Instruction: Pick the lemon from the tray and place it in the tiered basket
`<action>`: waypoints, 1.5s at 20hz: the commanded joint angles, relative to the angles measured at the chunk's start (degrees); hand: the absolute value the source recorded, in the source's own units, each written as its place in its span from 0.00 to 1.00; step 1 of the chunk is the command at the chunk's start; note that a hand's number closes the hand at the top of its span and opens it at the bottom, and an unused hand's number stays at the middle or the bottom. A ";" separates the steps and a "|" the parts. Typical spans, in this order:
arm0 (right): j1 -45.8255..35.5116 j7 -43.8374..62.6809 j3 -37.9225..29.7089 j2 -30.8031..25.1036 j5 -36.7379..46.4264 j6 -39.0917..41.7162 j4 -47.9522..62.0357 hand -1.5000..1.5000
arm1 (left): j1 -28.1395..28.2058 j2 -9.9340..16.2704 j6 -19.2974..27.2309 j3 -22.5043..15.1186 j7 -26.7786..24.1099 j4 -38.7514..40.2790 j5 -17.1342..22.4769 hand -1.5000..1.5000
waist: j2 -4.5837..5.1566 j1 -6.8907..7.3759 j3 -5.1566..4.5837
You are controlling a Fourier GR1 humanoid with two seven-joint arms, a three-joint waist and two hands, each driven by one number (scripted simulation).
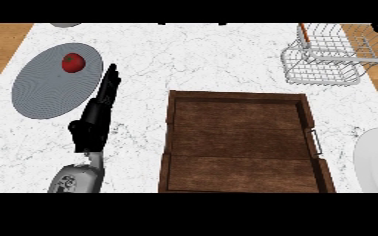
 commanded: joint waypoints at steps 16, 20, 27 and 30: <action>-3.54 -1.76 -21.97 -0.67 -16.09 -19.23 12.15 0.00 | 0.48 -1.23 1.40 -0.65 0.48 0.30 -1.57 0.50 | -0.07 -0.60 0.03; 4.14 -0.05 -26.78 -3.53 -18.48 -19.77 8.02 0.00 | 0.72 0.00 1.04 1.28 -0.36 0.38 -0.65 0.50 | -0.43 -1.80 0.03; 12.14 -0.62 -41.83 -12.65 -31.68 -10.01 4.44 0.00 | 2.94 0.81 0.19 1.81 -2.44 0.47 0.00 0.50 | -0.76 -2.98 0.04; 22.54 -5.94 -46.49 -11.29 -36.30 -5.96 0.12 0.00 | 0.56 0.59 0.77 2.12 -0.14 0.67 -0.35 0.50 | -0.67 -3.05 0.04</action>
